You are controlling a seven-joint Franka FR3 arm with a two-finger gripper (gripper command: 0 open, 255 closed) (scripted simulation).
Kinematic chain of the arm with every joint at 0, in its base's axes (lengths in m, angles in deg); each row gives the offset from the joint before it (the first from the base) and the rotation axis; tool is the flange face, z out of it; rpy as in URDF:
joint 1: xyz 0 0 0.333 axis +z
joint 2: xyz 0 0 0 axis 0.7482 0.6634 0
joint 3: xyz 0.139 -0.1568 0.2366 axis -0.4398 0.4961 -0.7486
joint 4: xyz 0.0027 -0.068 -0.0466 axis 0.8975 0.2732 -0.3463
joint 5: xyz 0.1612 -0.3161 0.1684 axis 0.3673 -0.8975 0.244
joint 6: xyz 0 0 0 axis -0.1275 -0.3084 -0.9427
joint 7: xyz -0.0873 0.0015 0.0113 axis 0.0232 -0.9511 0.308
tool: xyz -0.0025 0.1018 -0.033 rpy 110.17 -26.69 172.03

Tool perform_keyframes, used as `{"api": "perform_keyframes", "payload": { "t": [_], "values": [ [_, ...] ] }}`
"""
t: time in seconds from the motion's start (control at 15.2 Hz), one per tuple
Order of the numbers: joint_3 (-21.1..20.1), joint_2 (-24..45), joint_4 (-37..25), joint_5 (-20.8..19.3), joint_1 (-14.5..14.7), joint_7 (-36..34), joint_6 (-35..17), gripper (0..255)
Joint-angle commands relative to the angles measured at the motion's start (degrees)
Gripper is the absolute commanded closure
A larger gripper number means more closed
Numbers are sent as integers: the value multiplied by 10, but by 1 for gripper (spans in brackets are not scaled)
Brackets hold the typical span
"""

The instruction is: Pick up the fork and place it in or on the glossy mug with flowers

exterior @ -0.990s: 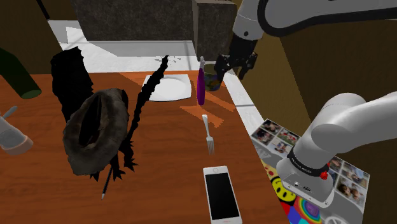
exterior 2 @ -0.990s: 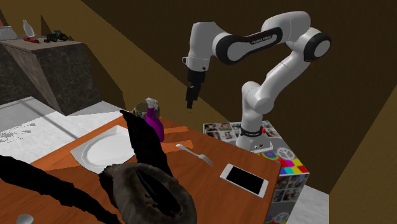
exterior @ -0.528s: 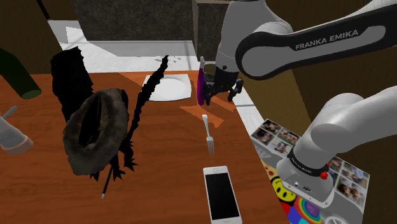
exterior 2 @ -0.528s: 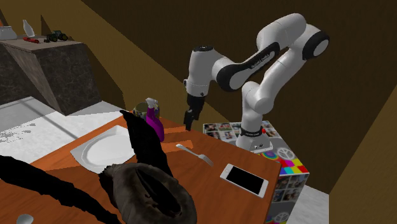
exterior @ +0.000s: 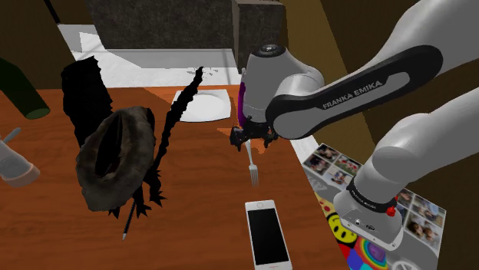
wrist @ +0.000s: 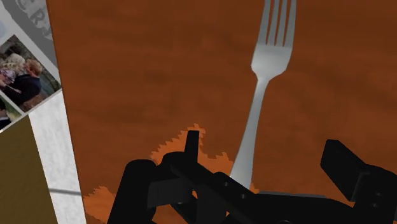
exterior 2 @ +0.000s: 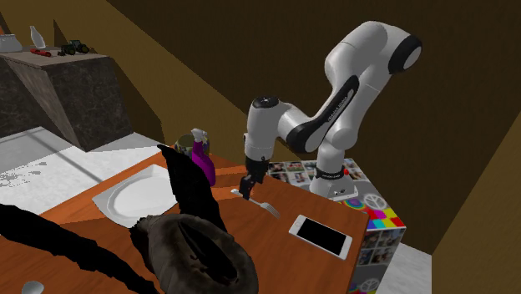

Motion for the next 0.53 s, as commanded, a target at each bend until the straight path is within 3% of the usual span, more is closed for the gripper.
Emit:
{"api": "perform_keyframes", "payload": {
  "t": [0.0, 0.33, 0.46],
  "values": [
    [-13, 23, 3, -9, -12, -13, -25, 0],
    [-37, 70, 17, -34, -37, -32, -83, 0],
    [-37, 70, 17, -34, -37, -32, -83, 0]
  ]
}}
